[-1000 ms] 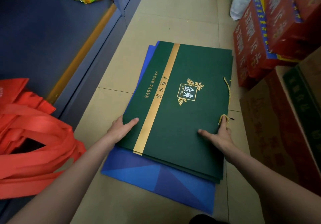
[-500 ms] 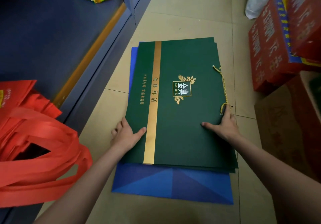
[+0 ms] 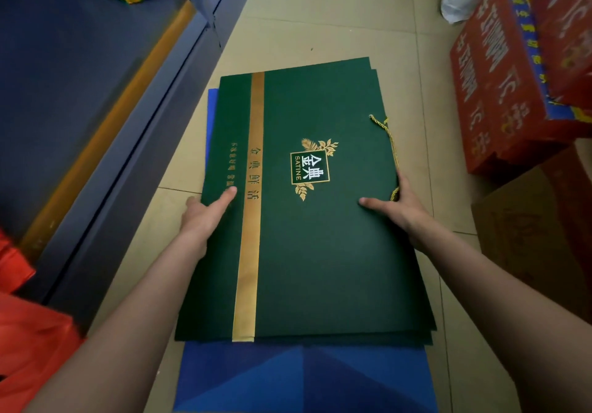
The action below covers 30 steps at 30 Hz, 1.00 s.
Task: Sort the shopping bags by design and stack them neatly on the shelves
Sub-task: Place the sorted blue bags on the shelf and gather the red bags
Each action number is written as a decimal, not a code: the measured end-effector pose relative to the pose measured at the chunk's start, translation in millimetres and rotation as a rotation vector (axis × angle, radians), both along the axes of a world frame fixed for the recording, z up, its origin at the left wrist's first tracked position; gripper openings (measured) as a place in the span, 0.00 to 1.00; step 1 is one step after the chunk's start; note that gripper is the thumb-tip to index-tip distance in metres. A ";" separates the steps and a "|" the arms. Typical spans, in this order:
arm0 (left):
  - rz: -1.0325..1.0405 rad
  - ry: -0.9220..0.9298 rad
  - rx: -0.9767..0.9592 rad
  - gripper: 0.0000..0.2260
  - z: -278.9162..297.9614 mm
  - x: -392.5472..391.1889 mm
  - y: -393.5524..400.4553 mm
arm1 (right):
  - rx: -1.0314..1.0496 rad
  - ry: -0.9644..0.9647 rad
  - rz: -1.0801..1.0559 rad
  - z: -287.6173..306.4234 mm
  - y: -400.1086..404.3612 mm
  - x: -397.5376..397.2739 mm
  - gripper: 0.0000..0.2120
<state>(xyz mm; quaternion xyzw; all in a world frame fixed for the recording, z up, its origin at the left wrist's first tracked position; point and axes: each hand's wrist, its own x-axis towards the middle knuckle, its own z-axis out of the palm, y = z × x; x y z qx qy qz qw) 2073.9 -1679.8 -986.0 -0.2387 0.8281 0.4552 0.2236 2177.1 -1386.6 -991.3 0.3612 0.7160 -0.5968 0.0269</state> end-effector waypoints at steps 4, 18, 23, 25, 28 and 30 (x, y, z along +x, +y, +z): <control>0.120 -0.041 0.086 0.35 2.3 2.7 -3.4 | 0.086 0.037 -0.023 -9.7 -10.3 8.7 0.51; 0.250 0.478 0.232 0.19 98.1 19.2 0.3 | 0.361 0.562 -0.149 96.1 -13.8 6.8 0.39; 0.137 0.723 0.360 0.14 164.6 19.1 5.7 | 0.476 0.741 -0.124 160.0 -2.9 4.1 0.43; 0.058 0.789 0.348 0.18 180.1 19.9 1.3 | 0.493 0.786 -0.105 176.6 0.6 3.5 0.46; -0.058 0.897 0.274 0.36 196.2 15.6 -5.5 | 0.524 0.834 -0.089 192.7 1.3 0.7 0.49; -0.083 0.944 0.218 0.42 205.0 12.8 -5.3 | 0.567 0.871 -0.075 197.7 0.4 -2.4 0.51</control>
